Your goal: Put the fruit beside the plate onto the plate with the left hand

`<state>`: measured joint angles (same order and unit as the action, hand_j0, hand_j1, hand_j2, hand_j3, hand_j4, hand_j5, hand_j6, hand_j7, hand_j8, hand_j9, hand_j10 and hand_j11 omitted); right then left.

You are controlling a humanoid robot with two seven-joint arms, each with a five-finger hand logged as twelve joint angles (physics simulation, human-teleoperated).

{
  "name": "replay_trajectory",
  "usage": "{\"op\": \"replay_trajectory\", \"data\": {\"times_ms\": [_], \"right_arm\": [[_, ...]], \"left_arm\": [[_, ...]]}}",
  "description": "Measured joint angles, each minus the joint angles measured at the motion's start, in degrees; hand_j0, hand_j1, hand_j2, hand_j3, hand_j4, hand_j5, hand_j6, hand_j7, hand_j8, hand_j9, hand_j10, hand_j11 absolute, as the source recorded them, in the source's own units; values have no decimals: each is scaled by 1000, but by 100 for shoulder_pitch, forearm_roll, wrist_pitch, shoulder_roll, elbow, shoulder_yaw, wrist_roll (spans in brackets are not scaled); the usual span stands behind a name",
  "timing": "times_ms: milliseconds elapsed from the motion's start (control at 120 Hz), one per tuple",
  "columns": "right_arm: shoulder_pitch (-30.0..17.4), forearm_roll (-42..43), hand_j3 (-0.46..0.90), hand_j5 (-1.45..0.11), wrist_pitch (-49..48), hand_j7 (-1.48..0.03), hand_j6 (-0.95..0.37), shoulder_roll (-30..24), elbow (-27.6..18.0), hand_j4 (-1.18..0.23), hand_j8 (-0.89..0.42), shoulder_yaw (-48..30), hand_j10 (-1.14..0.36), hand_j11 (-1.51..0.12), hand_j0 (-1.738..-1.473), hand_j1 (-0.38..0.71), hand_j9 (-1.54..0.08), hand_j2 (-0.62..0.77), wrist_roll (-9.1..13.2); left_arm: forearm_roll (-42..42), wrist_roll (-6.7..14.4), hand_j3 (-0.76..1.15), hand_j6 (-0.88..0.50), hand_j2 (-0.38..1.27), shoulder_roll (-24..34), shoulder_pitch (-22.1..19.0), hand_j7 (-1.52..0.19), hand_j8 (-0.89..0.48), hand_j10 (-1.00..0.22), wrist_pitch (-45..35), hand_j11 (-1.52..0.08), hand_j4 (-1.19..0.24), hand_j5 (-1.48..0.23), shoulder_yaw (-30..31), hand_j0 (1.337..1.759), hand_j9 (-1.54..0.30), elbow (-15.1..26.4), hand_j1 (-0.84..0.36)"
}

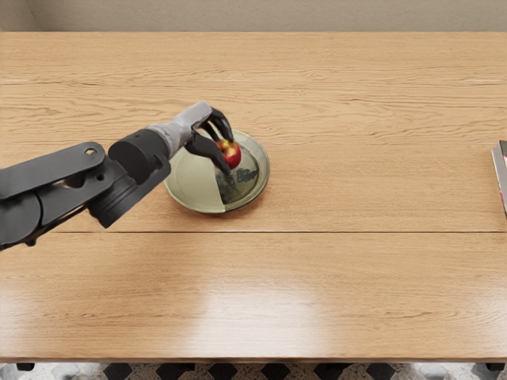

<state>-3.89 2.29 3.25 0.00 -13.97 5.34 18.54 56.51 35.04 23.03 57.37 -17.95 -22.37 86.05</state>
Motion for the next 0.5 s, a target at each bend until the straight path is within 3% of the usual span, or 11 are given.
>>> {"op": "replay_trajectory", "data": {"times_ms": [42, 250, 342, 500], "right_arm": [[10, 0, 0, 0, 0, 0, 0, 0, 0, 0, 0, -2, 0, 0, -1658, -349, 0, 0, 0], [35, -1, 0, 0, 0, 0, 0, 0, 0, 0, 0, -1, 0, 0, -1658, -349, 0, 0, 0], [46, -2, 0, 0, 0, 0, 0, 0, 0, 0, 0, -5, 0, 0, -1658, -349, 0, 0, 0], [59, -1, 0, 0, 0, 0, 0, 0, 0, 0, 0, -7, 0, 0, -1658, -349, 0, 0, 0]], "left_arm": [[5, -2, 0, -488, 1031, -64, 3, -1159, -455, -856, 15, -1158, -850, -1188, -1, 1652, -1156, -105, -474], [4, -5, 0, -496, 1185, -123, 11, -1171, -455, -856, 49, -1171, -843, -1202, 0, 1649, -1167, -333, -548], [7, -4, 0, -490, 1175, -119, 23, -1142, -434, -829, 49, -1137, -815, -1170, -10, 1648, -1134, -357, -542], [49, -4, 0, -432, 589, -106, 47, -794, -406, -588, 26, -792, -581, -807, -173, 1653, -790, -386, -306]]}}
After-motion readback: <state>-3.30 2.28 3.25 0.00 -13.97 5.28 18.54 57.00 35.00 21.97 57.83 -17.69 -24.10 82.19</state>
